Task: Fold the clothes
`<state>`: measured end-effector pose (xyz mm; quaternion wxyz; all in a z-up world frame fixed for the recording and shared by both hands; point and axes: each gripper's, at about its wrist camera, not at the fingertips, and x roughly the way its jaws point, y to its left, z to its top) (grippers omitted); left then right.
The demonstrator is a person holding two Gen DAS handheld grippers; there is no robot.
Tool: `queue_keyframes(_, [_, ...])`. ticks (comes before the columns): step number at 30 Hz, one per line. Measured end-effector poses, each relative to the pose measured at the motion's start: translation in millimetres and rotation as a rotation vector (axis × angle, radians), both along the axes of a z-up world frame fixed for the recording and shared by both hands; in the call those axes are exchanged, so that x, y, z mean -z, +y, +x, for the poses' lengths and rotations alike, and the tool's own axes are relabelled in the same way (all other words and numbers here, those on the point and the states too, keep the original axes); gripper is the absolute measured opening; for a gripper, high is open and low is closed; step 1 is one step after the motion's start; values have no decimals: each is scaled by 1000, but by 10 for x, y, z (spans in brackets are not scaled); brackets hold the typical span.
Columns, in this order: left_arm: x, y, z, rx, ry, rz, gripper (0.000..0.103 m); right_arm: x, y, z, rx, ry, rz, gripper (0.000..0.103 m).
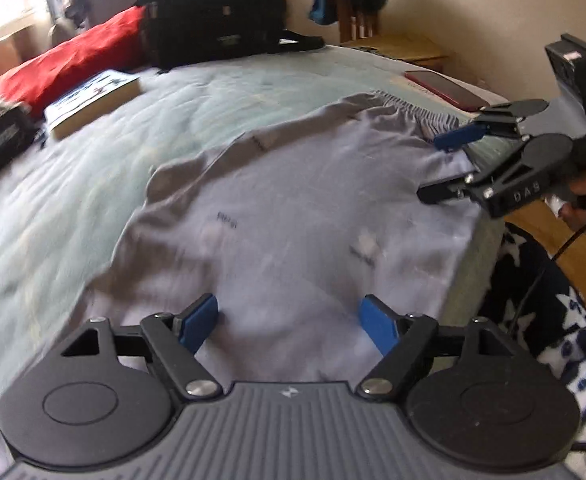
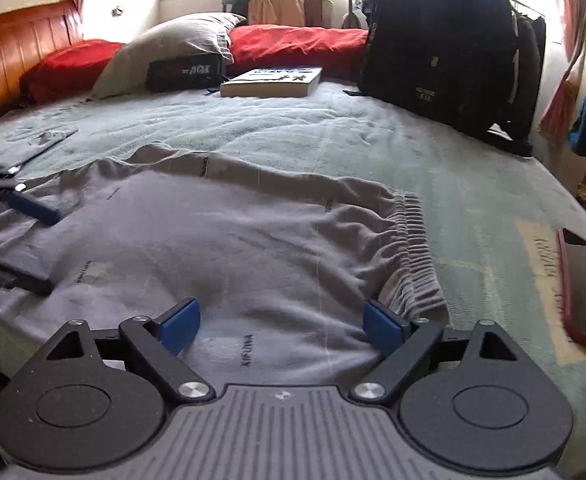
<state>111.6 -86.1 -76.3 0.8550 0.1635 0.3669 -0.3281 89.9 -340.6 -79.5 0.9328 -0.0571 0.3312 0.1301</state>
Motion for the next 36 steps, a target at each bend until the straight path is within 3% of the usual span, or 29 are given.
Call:
queue_keyframes(5, [-35, 151, -153, -95, 9, -59, 80, -133, 279, -109, -89, -56, 33, 99])
queue_keyframes(7, [55, 199, -214, -150, 34, -64, 80, -28, 404, -92, -94, -20, 23, 100])
queue_keyframes(10, [99, 294, -422, -174, 10, -79, 82, 179, 500, -129, -61, 16, 8, 103])
queue_keyframes(15, [-6, 474, -558, -213, 29, -119, 82, 176, 471, -190, -34, 20, 34, 103])
queue_keyframes(20, [18, 643, -531, -328, 85, -147, 82, 205, 520, -179, -14, 28, 13, 103])
queue_keyframes(24, [-60, 690, -573, -329, 92, -129, 81, 206, 510, -206, -8, 28, 18, 103])
queue_keyframes(28, [-333, 865, -466, -342, 36, -117, 81, 194, 515, -248, -10, 32, 6, 103])
queue_keyframes(32, [-533, 1161, -137, -434, -5, -22, 81, 191, 514, -255, -9, 32, 7, 103])
queue_keyframes(36, [-548, 1482, 272, -538, -5, 71, 79, 196, 508, -249, -11, 31, 10, 103])
